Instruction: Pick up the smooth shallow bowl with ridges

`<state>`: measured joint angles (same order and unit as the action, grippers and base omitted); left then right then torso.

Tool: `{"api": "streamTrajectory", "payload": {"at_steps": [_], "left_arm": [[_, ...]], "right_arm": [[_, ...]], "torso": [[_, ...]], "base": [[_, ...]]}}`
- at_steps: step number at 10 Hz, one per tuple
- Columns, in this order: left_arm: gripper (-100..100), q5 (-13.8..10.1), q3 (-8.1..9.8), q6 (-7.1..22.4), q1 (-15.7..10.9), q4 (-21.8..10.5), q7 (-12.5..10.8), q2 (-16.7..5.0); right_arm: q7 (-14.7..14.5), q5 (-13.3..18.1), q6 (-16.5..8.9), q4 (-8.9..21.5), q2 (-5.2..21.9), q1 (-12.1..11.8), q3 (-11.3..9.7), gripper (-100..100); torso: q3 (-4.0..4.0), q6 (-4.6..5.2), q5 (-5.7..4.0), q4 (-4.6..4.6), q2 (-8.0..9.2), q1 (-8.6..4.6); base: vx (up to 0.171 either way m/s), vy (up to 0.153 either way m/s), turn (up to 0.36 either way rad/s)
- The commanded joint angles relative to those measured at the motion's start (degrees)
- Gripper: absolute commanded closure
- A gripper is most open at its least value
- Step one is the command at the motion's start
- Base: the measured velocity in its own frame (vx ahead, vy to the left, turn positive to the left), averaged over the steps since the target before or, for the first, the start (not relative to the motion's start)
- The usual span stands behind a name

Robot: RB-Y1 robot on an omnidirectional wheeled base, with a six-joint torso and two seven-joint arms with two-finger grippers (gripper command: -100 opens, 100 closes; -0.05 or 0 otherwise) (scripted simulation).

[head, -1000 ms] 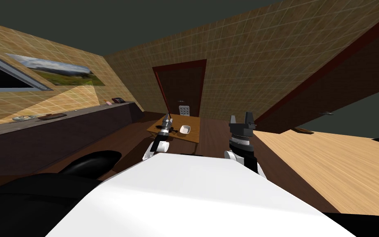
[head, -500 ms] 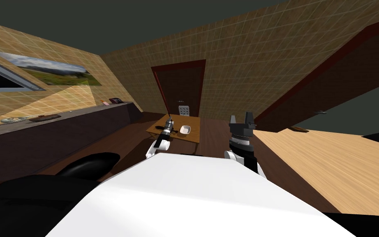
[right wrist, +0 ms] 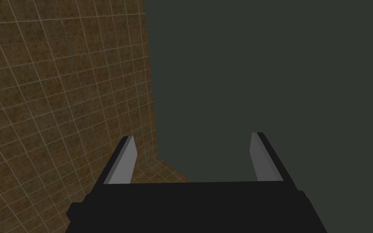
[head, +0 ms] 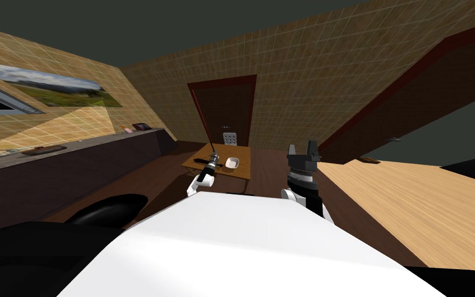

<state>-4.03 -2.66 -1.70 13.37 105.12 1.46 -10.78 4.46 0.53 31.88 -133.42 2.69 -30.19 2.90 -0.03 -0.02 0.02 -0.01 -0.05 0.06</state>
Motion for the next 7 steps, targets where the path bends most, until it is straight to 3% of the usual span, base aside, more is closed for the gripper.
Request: {"api": "streamTrajectory", "payload": {"at_steps": [1, 6, 7], "left_arm": [[-100, 0.14, 0.18, 1.99, -1.8, -2.86, 0.26, 0.28], [-100, 0.59, 0.82, 7.81, -5.67, -11.45, 0.11, 0.54], [-100, 0.59, 0.82, 7.81, -5.67, -12.33, 0.11, 0.54]], "right_arm": [[0.0, 0.0, 0.0, 0.0, 0.0, 0.0, 0.0, 0], [0.0, 0.0, 0.0, 0.0, 0.0, 0.0, 0.0, 0], [0.0, 0.0, 0.0, 0.0, 0.0, 0.0, 0.0, 0]], "torso": [[0.0, 0.0, 0.0, 0.0, 0.0, 0.0], [-0.01, 0.02, -0.02, 0.0, -0.02, -0.1], [-0.02, 0.01, -0.03, 0.0, -0.03, -0.12]], "base": [[0.004, 0.006, -0.02], [0.008, -0.005, -0.028], [0.011, -0.013, -0.004]]}}
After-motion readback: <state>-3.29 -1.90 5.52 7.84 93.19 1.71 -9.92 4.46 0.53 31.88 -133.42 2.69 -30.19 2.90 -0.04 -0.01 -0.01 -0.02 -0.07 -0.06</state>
